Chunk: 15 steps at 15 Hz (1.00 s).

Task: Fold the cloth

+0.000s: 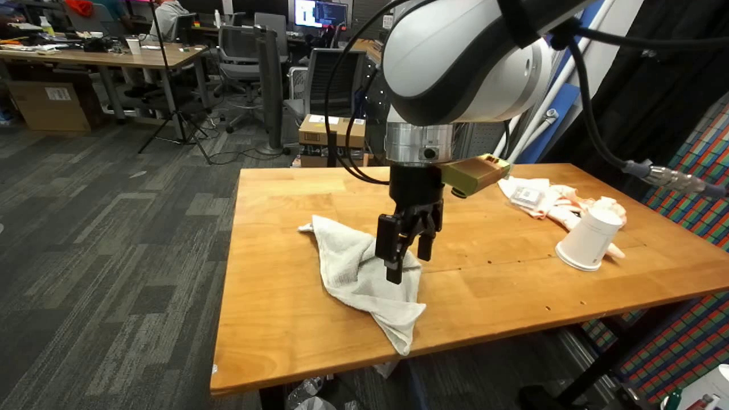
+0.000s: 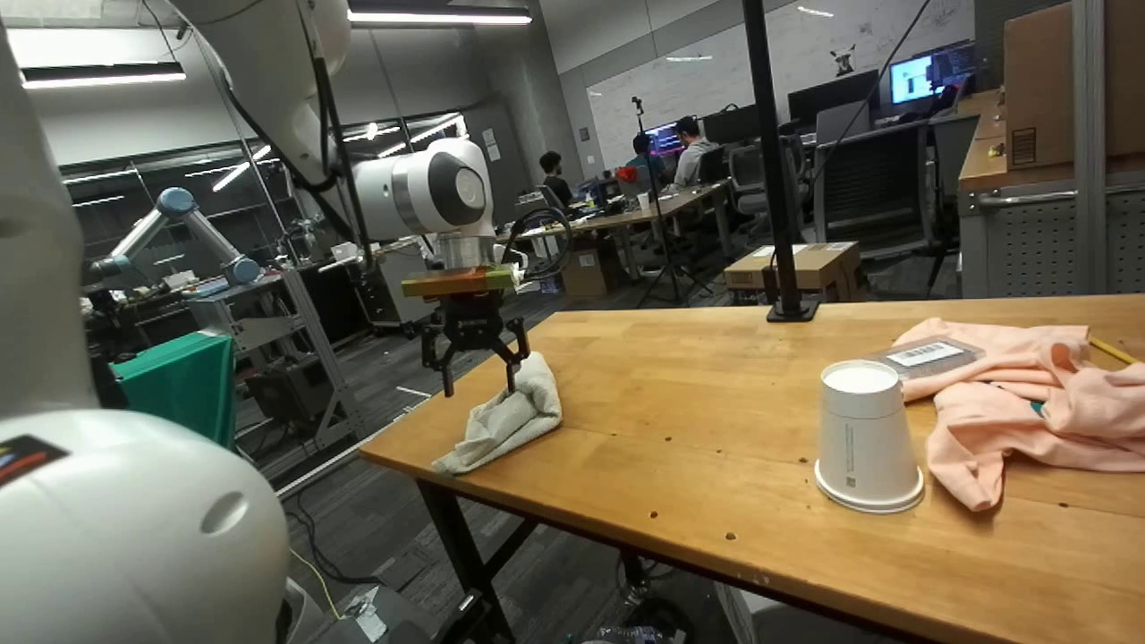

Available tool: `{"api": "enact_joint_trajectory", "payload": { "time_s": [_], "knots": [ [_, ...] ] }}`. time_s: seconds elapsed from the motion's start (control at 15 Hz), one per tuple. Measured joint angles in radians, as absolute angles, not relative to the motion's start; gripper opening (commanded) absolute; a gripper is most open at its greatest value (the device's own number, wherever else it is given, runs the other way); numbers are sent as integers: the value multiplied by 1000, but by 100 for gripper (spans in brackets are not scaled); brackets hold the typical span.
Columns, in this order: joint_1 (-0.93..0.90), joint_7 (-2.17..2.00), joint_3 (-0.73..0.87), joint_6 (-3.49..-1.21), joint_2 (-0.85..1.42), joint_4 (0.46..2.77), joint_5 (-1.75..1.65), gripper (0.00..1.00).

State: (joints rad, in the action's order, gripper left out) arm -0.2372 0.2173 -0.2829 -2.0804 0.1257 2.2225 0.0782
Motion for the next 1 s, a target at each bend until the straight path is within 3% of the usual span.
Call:
{"api": "enact_joint_trajectory", "payload": {
  "time_s": [0.53,1.0],
  "knots": [
    [-220,370,-241,-2269,-81,2407,120,100],
    [-220,385,-236,-2288,-136,2456,126,100]
  ]
}}
